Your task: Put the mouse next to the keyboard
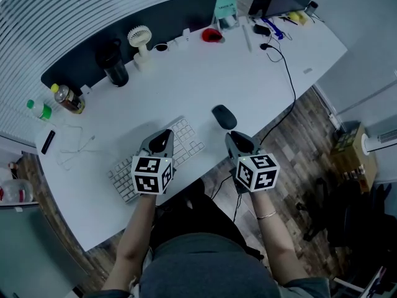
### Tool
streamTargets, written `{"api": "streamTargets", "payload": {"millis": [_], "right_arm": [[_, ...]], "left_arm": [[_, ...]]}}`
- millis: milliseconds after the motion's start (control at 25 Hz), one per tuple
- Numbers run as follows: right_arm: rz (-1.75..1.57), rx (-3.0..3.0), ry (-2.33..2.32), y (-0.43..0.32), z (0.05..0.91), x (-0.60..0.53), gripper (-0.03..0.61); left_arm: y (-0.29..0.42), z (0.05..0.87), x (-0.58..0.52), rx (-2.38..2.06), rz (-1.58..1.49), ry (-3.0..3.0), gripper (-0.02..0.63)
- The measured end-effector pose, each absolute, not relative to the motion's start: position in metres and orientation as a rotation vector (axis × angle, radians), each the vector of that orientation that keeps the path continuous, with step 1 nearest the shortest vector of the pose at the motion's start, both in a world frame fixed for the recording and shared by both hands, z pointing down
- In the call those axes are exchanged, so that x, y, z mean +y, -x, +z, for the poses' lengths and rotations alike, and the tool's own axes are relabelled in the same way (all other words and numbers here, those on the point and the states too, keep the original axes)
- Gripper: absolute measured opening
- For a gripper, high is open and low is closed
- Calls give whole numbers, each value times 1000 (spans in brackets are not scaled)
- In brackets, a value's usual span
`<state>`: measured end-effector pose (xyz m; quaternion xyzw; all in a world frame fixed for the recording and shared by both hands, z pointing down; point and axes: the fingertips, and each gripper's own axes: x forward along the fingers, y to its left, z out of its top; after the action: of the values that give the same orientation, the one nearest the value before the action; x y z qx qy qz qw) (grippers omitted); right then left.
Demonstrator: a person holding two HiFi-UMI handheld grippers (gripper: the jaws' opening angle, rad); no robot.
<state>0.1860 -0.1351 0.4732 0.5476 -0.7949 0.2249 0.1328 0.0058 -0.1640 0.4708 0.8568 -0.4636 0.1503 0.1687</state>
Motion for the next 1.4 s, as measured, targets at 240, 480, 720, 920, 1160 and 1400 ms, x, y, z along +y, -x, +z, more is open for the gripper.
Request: {"api": "streamTargets", "payload": {"millis": [240,480,720,920,1160,1400], "right_arm": [[638,-2308,-1596,-180,467,-126,25],[588,-2321,-1606,-175,455,-122,5],[615,-2336,-1647,-175,446,-119,4],[610,-2333,-1656,-177,443,-119,3],[612,-2332,-1651,-177,442,-120,2],[595,-2329,-1647,-176,441,-124,2]], "left_arm": [[-3,467,-158,-1317,422,-2448,29],[2,465,-154,-1324,410,-2446,29],[4,464,-147,-1329,408,-2450,29],[2,463,-145,-1330,405,-2451,29],[2,463,-143,-1336,406,-2445,29],[1,465,-143,-1340,408,-2438,29]]}}
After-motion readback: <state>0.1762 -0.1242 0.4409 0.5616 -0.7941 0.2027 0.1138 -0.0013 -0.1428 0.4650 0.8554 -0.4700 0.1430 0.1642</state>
